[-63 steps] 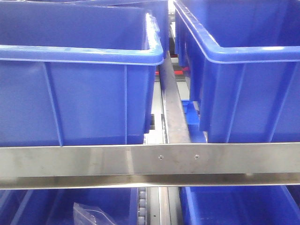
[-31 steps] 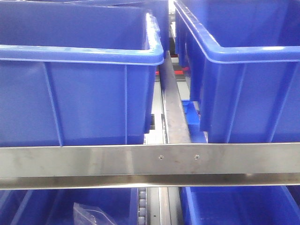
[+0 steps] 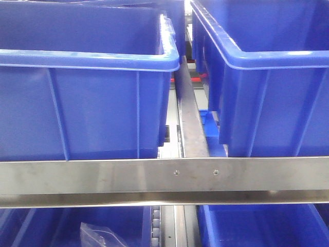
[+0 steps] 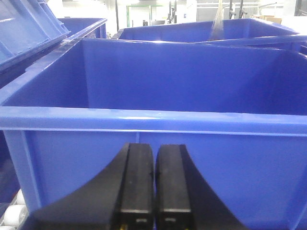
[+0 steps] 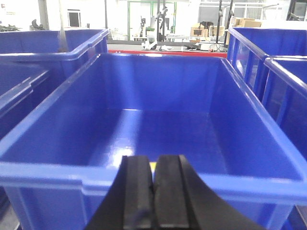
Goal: Place yellow foam block on left shelf second layer
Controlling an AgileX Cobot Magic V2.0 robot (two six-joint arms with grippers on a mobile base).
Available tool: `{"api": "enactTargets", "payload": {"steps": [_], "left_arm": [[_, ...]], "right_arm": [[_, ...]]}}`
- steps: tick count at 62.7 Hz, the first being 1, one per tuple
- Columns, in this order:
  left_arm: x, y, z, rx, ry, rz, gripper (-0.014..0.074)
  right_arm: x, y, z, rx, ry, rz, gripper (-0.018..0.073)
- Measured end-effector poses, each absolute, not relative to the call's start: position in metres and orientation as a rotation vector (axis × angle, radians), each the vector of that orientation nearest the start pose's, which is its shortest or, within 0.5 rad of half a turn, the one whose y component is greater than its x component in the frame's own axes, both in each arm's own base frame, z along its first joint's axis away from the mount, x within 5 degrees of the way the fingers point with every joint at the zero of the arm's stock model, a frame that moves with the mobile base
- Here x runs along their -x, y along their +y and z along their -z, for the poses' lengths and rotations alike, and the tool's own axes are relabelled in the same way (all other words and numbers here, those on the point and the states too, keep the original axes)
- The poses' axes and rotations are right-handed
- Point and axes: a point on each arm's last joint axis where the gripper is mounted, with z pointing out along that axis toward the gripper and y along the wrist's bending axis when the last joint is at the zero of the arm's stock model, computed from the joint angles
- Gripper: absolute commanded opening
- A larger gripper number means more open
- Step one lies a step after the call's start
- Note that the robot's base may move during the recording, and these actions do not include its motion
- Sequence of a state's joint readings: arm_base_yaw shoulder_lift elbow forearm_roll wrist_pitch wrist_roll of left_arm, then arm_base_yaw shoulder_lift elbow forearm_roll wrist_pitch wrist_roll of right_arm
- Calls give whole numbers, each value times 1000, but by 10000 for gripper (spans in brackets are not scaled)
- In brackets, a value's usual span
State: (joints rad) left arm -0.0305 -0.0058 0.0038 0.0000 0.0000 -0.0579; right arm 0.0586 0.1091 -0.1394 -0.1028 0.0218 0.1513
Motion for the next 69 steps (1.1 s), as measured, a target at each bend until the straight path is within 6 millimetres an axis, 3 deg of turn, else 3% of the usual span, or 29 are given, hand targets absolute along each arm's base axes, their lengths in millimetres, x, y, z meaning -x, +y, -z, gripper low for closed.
{"api": "enactTargets", "payload": {"steps": [26, 69], "left_arm": [[-56, -2, -212, 20, 1482, 72, 124], [-56, -2, -212, 20, 1482, 72, 124]], "right_arm": [[-57, -1, -204, -43, 1506, -32, 66], [-57, 0, -206, -42, 1490, -33, 66]]}}
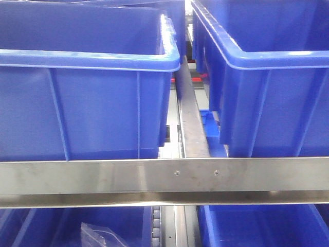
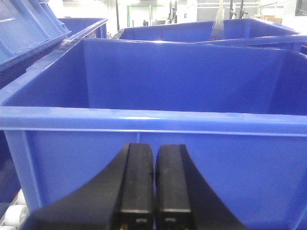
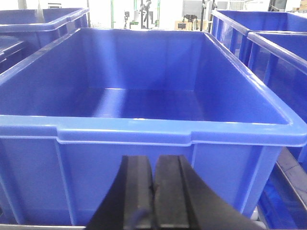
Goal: Place yellow foam block on left shelf second layer
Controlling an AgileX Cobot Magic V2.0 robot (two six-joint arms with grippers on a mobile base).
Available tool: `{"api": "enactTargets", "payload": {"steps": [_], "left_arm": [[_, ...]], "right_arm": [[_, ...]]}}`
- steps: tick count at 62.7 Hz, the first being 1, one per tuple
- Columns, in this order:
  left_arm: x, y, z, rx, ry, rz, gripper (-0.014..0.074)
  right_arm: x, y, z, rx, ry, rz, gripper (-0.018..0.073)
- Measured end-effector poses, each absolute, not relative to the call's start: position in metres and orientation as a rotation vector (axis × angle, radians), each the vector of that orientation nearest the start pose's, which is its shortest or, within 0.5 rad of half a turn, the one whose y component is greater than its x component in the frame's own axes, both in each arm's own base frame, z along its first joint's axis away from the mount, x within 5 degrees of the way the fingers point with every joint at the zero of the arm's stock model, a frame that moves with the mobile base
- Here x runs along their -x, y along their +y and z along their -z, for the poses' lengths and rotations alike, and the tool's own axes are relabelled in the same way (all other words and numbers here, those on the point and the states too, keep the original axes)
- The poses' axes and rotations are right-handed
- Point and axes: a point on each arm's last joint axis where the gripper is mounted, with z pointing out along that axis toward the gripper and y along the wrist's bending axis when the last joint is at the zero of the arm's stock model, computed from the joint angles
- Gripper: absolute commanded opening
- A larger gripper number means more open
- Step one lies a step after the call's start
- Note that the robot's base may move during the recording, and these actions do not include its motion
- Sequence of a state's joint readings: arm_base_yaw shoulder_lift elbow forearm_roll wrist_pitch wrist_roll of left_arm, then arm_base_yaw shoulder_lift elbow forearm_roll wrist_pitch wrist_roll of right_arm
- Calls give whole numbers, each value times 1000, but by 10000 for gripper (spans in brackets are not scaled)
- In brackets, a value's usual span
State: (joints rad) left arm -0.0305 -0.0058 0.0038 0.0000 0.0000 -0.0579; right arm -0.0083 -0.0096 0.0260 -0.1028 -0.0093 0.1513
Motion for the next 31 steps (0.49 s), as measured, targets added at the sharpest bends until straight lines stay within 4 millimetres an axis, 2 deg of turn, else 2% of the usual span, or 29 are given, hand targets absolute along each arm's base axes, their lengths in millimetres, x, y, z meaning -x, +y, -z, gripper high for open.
{"api": "enactTargets", "payload": {"steps": [31], "left_arm": [[-56, -2, -212, 20, 1482, 72, 124]], "right_arm": [[-57, 0, -206, -42, 1490, -33, 66]]}}
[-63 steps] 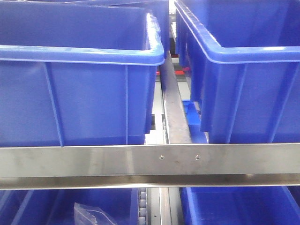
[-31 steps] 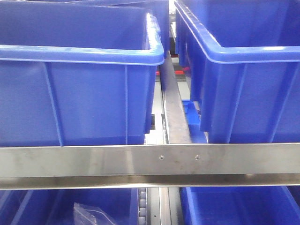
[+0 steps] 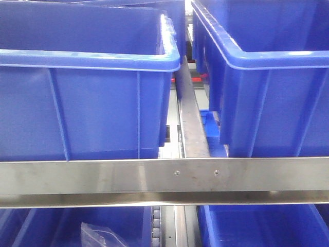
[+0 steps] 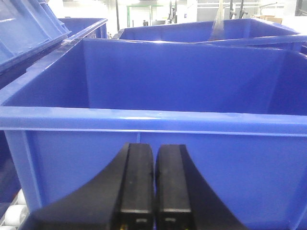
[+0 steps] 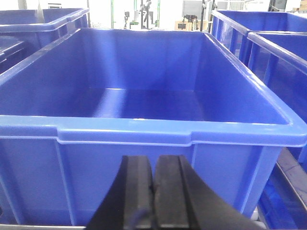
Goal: Place yellow foam block on left shelf second layer
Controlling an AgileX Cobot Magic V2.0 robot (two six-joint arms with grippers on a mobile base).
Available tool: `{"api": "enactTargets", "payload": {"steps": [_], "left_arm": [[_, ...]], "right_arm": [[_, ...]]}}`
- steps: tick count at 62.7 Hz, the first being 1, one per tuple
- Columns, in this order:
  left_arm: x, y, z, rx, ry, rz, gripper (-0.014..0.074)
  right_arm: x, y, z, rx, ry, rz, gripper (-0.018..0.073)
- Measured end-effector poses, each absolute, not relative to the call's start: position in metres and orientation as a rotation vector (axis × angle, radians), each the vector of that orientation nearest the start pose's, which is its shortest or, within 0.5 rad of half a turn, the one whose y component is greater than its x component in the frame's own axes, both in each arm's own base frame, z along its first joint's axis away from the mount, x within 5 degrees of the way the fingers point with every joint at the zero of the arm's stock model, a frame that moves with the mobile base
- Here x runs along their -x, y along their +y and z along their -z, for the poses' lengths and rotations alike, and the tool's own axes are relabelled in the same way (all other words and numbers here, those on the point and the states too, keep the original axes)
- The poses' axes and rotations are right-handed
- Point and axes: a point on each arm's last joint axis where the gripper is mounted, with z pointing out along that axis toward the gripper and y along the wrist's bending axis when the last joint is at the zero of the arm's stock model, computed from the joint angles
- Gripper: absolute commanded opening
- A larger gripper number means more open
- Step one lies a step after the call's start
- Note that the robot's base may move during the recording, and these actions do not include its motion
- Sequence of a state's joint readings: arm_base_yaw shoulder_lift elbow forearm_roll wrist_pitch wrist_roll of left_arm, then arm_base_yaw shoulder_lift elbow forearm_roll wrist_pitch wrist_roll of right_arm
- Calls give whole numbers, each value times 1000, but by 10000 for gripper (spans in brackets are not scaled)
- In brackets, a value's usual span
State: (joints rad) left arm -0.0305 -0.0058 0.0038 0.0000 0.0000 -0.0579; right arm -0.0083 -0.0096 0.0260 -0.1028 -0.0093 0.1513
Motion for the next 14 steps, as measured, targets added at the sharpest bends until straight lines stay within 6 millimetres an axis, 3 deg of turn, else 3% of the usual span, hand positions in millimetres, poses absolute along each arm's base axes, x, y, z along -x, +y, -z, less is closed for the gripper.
{"api": "enactTargets", "payload": {"steps": [14], "left_arm": [[-56, -2, -212, 20, 1482, 72, 124]], "right_arm": [[-57, 0, -206, -42, 1490, -33, 66]]}}
